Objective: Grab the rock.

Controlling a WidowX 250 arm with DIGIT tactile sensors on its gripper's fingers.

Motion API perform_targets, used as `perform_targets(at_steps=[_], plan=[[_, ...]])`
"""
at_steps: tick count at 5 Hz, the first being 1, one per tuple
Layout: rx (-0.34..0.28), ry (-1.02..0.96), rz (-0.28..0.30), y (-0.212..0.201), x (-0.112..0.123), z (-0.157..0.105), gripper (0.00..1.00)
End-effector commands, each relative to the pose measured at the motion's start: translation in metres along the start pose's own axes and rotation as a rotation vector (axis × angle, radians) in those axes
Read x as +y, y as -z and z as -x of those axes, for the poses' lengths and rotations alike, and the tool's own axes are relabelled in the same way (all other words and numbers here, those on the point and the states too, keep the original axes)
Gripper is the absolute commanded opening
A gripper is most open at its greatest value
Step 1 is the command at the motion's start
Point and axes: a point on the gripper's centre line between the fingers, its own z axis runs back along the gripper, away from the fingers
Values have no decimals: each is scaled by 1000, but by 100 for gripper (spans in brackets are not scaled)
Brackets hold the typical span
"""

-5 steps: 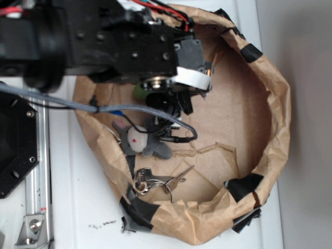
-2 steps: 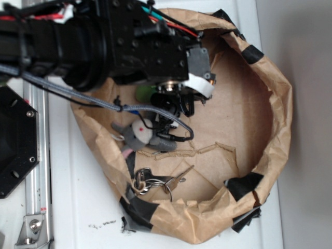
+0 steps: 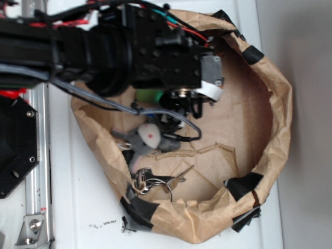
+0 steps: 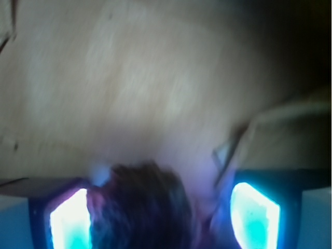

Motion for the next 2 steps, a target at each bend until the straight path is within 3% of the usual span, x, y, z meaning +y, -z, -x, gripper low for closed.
perform_targets(at_steps=[1, 2], plan=[[4, -6, 6, 2, -10, 1, 0], [-5, -3, 10, -9, -8, 2, 0]])
